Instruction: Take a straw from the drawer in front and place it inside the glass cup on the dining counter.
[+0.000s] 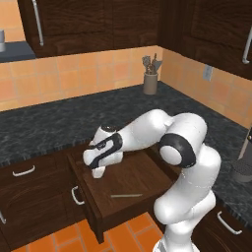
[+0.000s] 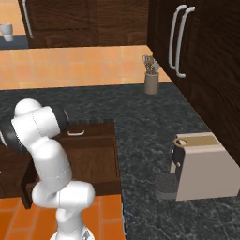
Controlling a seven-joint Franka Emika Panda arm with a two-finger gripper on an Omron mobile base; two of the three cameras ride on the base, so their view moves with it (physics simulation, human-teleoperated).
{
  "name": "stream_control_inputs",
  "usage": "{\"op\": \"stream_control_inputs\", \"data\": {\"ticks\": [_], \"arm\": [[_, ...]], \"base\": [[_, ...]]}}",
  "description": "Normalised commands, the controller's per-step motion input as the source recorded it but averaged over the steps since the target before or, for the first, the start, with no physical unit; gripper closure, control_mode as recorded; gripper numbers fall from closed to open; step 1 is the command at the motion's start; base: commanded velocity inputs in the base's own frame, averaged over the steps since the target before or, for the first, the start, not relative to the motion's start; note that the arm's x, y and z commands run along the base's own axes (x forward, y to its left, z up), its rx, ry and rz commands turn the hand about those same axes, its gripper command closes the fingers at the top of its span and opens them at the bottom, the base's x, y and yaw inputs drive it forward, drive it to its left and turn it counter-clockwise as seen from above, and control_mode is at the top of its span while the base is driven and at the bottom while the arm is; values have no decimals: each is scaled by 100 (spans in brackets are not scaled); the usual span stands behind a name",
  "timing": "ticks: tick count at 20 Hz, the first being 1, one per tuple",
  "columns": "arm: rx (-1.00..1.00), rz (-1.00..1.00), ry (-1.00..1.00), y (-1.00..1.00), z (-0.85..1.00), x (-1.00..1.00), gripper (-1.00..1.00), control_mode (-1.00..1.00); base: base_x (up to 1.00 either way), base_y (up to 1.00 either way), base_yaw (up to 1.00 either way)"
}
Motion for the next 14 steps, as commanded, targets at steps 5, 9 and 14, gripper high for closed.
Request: {"op": "stream_control_inputs", "data": {"ticks": [5,9,14], "arm": [[1,0,14,-38,52,-8,-100,-100],[-1,0,3,-46,7,-40,-100,-100],[-1,0,-1,-41,-11,-54,-100,-100]], "base": [[0,0,0],[0,0,0],[0,0,0]]}}
